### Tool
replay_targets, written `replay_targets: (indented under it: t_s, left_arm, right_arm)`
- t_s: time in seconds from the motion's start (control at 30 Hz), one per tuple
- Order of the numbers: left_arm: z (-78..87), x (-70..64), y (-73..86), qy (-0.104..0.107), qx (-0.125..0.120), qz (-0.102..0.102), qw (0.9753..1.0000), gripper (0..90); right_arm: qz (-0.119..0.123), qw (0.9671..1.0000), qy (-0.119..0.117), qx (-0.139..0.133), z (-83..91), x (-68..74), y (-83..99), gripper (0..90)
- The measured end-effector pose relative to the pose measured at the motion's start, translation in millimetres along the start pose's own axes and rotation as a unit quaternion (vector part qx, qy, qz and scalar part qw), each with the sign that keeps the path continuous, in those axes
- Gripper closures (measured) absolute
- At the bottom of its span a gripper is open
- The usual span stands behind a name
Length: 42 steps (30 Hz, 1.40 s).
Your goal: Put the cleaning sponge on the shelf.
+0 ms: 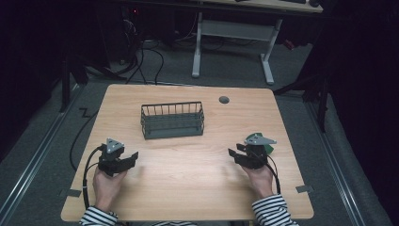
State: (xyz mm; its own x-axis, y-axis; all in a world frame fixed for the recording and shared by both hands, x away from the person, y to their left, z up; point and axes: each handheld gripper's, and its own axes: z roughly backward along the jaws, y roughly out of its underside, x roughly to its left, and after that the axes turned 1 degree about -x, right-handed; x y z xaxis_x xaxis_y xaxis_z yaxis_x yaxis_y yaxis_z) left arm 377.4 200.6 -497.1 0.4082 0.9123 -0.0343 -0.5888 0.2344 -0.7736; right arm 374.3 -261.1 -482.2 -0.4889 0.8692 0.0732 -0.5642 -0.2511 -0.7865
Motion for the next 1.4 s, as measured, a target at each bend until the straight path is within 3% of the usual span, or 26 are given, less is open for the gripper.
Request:
replay_targets:
  t_s: [0.17, 0.33, 0.7, 0.83, 1.17, 1.4]
  left_arm:
    - [-2.9, -2.8, -14.1, 0.007, -0.007, -0.004, 0.9999, 40.9]
    - [-9.5, -3.2, -31.0, 0.004, -0.005, -0.011, 0.9999, 43.8]
    - [-35.8, -0.7, -57.6, -0.006, 0.004, -0.008, 0.9999, 50.6]
    - [-46.0, 1.9, -56.2, -0.004, 0.010, 0.007, 0.9999, 51.3]
    - [-59.1, 3.6, -54.5, -0.010, 0.018, 0.015, 0.9997, 56.2]
    - [-70.0, 4.3, -53.1, -0.009, 0.012, 0.022, 0.9997, 59.5]
  right_arm:
    - [0.001, 1.0000, -0.008, 0.001, -3.8, -1.8, -13.6, 56.1]
    - [0.000, 0.9999, -0.014, 0.001, -15.2, -3.4, -38.5, 56.7]
    - [0.003, 0.9997, -0.023, 0.003, -53.6, 7.8, -75.9, 61.4]
    - [0.003, 0.9995, -0.026, 0.018, -68.7, 12.4, -79.4, 62.2]
    - [-0.020, 0.9985, -0.028, 0.043, -104.1, 17.4, -75.4, 64.0]
    - [-0.011, 0.9989, -0.017, 0.042, -117.8, 21.3, -78.0, 67.8]
